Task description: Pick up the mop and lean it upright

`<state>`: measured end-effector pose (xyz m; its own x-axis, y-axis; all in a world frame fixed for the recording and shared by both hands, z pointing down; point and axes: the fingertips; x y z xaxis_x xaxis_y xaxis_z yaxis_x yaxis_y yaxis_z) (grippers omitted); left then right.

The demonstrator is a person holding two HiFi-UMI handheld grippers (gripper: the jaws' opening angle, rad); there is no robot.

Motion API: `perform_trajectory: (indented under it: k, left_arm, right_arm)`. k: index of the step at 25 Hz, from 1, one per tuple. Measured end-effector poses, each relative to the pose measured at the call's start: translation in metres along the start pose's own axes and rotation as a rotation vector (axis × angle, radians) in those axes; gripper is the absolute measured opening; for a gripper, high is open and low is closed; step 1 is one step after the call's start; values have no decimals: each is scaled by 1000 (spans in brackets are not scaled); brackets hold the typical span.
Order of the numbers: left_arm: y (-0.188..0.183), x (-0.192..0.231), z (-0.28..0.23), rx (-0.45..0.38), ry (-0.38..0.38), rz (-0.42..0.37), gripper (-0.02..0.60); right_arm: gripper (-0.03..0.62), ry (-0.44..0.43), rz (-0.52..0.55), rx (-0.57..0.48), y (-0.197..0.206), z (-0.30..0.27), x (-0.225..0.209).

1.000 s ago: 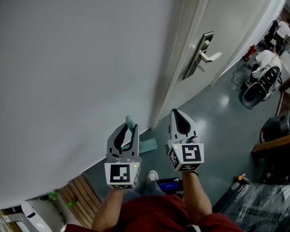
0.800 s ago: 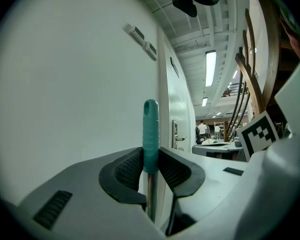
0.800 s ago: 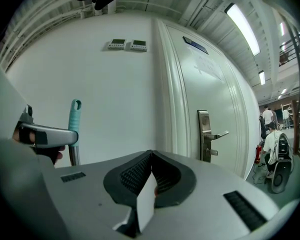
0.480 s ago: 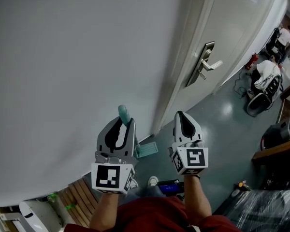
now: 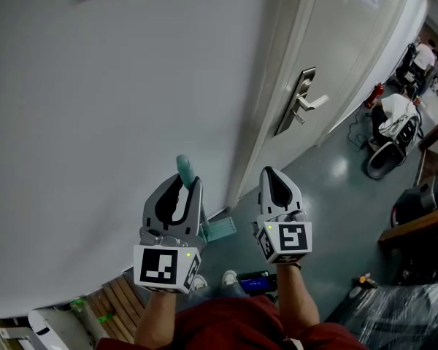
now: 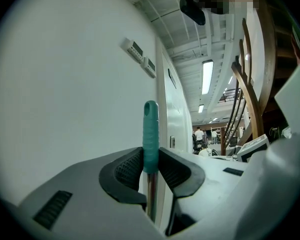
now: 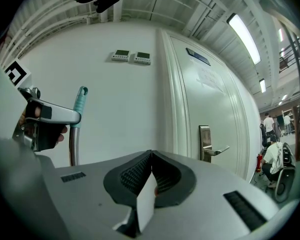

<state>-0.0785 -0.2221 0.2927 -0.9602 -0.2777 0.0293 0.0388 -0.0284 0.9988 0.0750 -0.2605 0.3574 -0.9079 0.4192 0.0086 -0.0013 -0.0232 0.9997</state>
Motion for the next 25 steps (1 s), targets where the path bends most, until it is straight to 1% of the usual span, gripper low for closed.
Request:
perform_trajectory:
  k: [16, 25]
  left_arm:
    - [-7, -6, 0, -12, 9, 8, 107]
    - [-4, -9, 2, -12, 1, 13, 107]
  right_arm:
    - [16, 9, 10, -4, -5, 6, -4]
    - [16, 8, 18, -2, -3, 9, -4]
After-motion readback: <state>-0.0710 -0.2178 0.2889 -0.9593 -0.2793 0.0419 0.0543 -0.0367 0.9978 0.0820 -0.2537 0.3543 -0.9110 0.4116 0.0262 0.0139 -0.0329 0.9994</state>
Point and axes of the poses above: the fingertips, and each gripper's own axes: z backward along the fingers, x to its left, y out of its underside, and after that the axes turned 8 degrees about -y, right-handed
